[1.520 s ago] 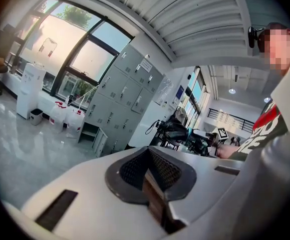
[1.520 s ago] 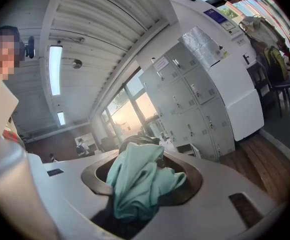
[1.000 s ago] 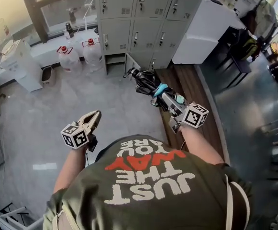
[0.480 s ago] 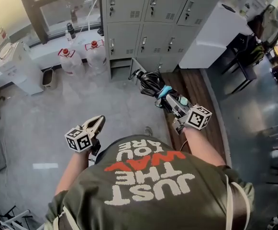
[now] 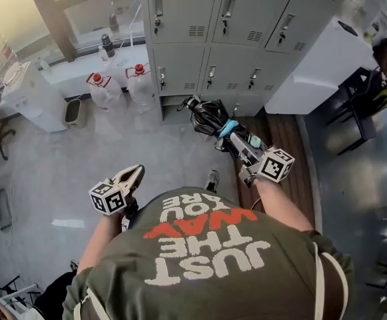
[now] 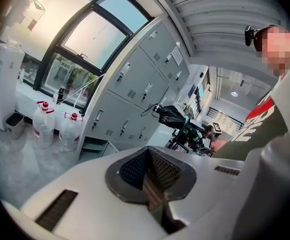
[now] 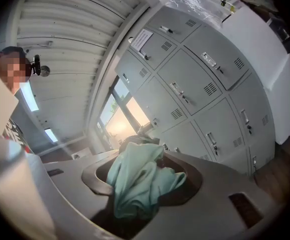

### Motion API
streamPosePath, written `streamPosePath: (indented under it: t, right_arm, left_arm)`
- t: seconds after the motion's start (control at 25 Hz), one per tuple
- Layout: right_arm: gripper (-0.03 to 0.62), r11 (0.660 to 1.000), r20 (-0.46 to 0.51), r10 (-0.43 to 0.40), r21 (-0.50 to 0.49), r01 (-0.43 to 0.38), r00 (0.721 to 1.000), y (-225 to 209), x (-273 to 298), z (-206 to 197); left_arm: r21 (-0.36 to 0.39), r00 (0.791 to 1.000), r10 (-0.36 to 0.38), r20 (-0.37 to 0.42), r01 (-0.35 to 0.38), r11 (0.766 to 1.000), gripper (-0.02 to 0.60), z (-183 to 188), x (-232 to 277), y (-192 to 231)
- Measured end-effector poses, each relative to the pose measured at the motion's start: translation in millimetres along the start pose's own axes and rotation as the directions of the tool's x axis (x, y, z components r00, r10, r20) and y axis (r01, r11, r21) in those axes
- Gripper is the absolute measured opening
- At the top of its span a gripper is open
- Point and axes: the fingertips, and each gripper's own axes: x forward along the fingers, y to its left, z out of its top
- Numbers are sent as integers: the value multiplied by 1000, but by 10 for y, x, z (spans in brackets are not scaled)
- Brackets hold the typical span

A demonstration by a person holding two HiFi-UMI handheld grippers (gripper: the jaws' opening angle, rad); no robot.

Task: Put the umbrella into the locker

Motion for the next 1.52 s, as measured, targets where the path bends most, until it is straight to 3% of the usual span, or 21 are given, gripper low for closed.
streamPosePath:
  t: [0.32,0.52,0.84,1.08,1.24,1.32,1.4,1.52]
  right_arm:
    - [219,994,-115,108,-19,-110,988,-1437,764,827]
    - [219,988,-174,154,17,-154,973,-2052,1210,931]
    - [219,988,-195,141,86,-126,970,-2443,1830,490]
    - [219,995,-146,28,102,-14,989,-2599,2246,-133]
    - [219,995,-122,3,103,9,992,-2784,2467,-640]
    - [219,993,-147,-6,115,23,989,-2654,2066,-570]
    - [219,988,-219,-26,143,58,975,-2243,1330,-59]
    - [218,978,-291,-8,199,69,957,-1316,888,1212]
  left_arm:
    - [-143,993,80,82,-68,987,8,787,1788,323]
    - [-148,991,125,43,-117,982,9,1057,2464,573]
    - [-133,989,144,-39,-148,980,8,950,2706,1232]
    - [-98,993,60,-100,-70,993,8,659,2739,2201]
    - [-69,994,8,-111,-16,997,8,377,2923,2782]
    - [-89,993,-13,-118,3,996,8,222,2947,2394]
    - [-171,992,-35,-121,14,985,9,229,2837,1396]
    - [-274,988,-48,-146,7,962,8,1037,2463,45]
